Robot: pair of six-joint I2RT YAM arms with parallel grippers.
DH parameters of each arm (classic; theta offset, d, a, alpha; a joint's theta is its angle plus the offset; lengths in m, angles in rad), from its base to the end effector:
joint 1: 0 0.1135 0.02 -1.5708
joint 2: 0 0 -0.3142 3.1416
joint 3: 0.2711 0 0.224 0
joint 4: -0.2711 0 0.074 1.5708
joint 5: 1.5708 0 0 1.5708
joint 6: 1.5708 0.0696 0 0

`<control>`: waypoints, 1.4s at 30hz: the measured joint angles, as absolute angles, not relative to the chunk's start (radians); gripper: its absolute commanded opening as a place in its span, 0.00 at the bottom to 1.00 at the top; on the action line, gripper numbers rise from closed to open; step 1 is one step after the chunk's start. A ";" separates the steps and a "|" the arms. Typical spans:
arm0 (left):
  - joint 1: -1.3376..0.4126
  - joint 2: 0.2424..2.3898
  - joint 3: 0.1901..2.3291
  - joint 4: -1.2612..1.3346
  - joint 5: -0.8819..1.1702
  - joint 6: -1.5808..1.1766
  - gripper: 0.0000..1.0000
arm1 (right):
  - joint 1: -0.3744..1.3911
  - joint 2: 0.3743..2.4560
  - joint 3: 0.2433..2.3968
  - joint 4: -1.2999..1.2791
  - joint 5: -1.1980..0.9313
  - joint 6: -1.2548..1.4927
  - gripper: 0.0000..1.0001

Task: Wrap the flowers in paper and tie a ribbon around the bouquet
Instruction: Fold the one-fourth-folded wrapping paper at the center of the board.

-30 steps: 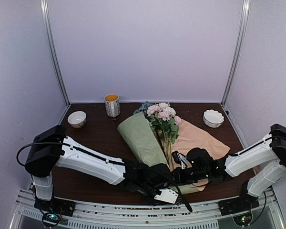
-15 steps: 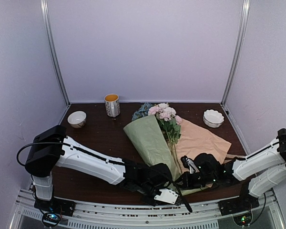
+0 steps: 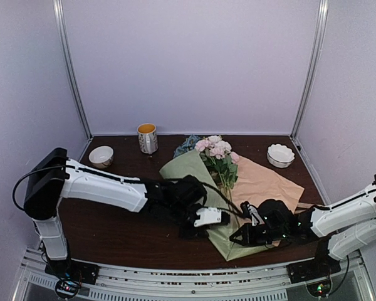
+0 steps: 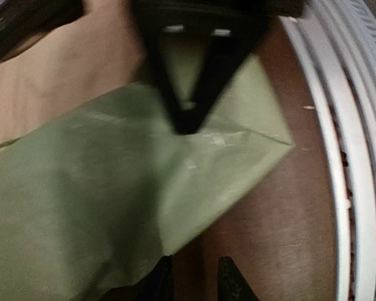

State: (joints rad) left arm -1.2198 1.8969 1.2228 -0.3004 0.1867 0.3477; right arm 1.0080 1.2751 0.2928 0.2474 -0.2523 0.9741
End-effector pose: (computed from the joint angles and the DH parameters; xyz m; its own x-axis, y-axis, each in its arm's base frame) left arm 0.1277 -0.3863 0.2055 0.0592 0.8122 -0.5803 0.9981 -0.0391 0.0470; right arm 0.0936 0.1810 0.1730 -0.9602 -0.0208 -0.2784 -0.2198 0.6714 0.7078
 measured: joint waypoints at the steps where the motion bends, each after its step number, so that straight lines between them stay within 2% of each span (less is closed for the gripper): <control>1: -1.171 1.884 1.224 -0.283 0.191 0.311 0.31 | 1.008 1.267 0.292 0.247 -0.249 0.976 0.00; 4: -1.042 1.863 1.233 -0.236 0.171 0.209 0.39 | 1.008 1.260 0.287 0.248 -0.241 0.977 0.00; 6: -0.982 1.857 1.245 -0.226 0.138 0.155 0.49 | 1.008 1.260 0.279 0.251 -0.236 0.981 0.00; 9: -0.929 1.857 1.279 -0.237 0.120 0.088 0.57 | 1.008 1.260 0.262 0.260 -0.230 0.992 0.00; 11: -0.884 1.850 1.306 -0.236 0.143 0.037 0.62 | 1.008 1.260 0.254 0.262 -0.227 0.997 0.00; 12: -0.855 1.840 1.312 -0.233 0.154 0.018 0.70 | 1.008 1.260 0.252 0.265 -0.226 0.999 0.00; 14: -0.789 1.808 1.320 -0.233 0.177 -0.001 0.75 | 1.008 1.260 0.247 0.274 -0.226 1.002 0.00; 18: -0.701 1.787 1.393 -0.266 0.248 0.049 0.76 | 1.008 1.271 0.243 0.291 -0.226 1.003 0.00; 24: -0.709 1.874 1.592 -0.383 0.376 0.194 0.77 | 1.008 1.284 0.241 0.307 -0.226 1.003 0.00; 34: -0.686 2.069 1.716 -0.527 0.420 0.264 0.77 | 1.008 1.279 0.234 0.310 -0.225 1.010 0.00; 42: -0.686 2.095 1.763 -0.550 0.421 0.280 0.78 | 1.008 1.273 0.234 0.303 -0.224 1.010 0.00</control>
